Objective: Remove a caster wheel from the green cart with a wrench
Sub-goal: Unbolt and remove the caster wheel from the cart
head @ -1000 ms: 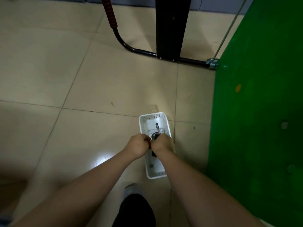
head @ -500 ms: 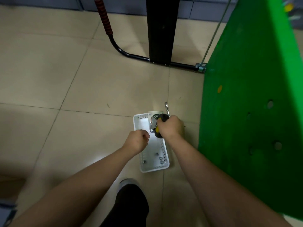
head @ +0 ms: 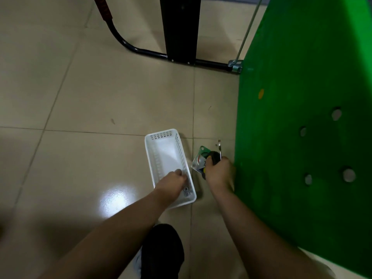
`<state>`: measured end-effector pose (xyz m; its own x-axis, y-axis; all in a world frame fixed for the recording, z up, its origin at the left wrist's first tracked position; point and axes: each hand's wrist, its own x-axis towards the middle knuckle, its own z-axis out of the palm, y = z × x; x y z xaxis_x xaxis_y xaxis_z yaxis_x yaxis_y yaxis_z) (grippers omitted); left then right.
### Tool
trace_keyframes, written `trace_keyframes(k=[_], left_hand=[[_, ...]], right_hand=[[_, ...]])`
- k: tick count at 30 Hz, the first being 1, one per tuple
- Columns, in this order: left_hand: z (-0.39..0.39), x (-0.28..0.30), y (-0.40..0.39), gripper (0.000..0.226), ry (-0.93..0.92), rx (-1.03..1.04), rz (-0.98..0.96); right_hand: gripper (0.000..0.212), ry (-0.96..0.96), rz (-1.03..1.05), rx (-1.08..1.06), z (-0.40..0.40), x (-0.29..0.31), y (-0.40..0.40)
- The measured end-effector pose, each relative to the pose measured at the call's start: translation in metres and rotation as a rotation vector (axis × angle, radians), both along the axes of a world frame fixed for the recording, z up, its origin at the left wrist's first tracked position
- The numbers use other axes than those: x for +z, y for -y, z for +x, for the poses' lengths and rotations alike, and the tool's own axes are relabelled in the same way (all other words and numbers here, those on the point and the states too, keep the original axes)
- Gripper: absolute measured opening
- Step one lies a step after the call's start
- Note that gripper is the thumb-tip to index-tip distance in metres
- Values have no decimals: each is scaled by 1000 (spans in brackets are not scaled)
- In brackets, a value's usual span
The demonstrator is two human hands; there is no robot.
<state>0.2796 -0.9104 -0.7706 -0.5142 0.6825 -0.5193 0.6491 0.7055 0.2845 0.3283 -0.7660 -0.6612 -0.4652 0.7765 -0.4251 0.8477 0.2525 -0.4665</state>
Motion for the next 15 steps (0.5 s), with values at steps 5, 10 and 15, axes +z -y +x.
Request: trace_keyframes(k=[5,10,15], left_hand=[[-5,-4,3,29,-62,-88,-34],[-17,-4,17,29,-44,-82,-40],[-16,3,17,33,-32,-64,-35]], right_hand=[[34,143,26,125,19,-23,12],[44,371,109,335,22,-30,18],[48,403,-28,320,4,-33,7]])
